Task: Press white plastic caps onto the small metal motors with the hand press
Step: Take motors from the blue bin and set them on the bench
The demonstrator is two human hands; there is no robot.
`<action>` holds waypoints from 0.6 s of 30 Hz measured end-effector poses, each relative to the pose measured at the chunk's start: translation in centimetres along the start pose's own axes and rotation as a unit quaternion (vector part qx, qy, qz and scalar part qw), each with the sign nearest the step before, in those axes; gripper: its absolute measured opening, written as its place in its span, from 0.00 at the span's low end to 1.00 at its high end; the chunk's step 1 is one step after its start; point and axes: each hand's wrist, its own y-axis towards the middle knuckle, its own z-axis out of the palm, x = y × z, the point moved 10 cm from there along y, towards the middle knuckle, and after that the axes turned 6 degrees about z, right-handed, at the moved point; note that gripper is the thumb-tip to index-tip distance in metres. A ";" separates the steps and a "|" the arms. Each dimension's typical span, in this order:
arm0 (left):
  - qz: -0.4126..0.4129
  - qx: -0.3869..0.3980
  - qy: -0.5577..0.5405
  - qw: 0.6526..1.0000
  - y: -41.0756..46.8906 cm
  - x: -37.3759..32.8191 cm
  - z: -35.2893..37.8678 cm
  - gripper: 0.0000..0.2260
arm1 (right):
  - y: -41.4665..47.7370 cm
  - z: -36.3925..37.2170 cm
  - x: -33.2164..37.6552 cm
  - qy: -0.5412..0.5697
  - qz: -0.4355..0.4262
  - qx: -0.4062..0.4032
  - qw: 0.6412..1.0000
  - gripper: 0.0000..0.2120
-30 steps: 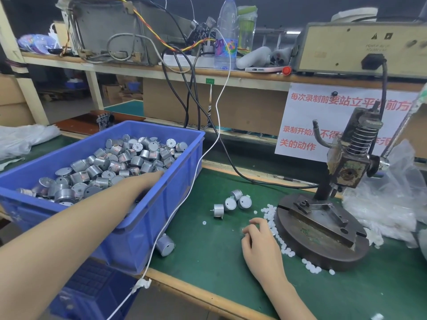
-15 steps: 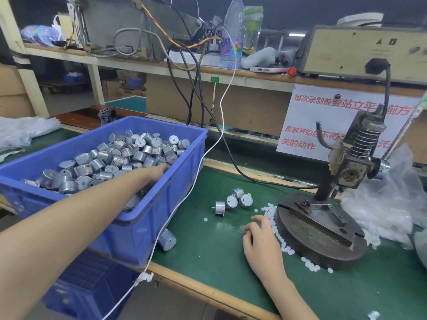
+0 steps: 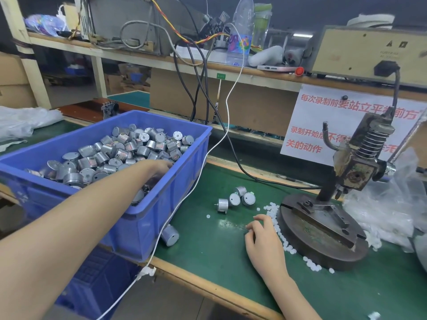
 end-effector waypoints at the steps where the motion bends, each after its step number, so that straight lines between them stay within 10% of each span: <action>1: -0.013 -0.005 -0.011 1.000 0.3 0.4 0.0 0.08 | 0.0 0.0 -0.1 -0.002 0.002 0.001 1.000 0.07; 18: -0.019 -0.016 -0.066 0.998 1.9 1.1 -0.5 0.16 | 0.2 0.0 -0.2 0.018 0.002 -0.004 1.000 0.06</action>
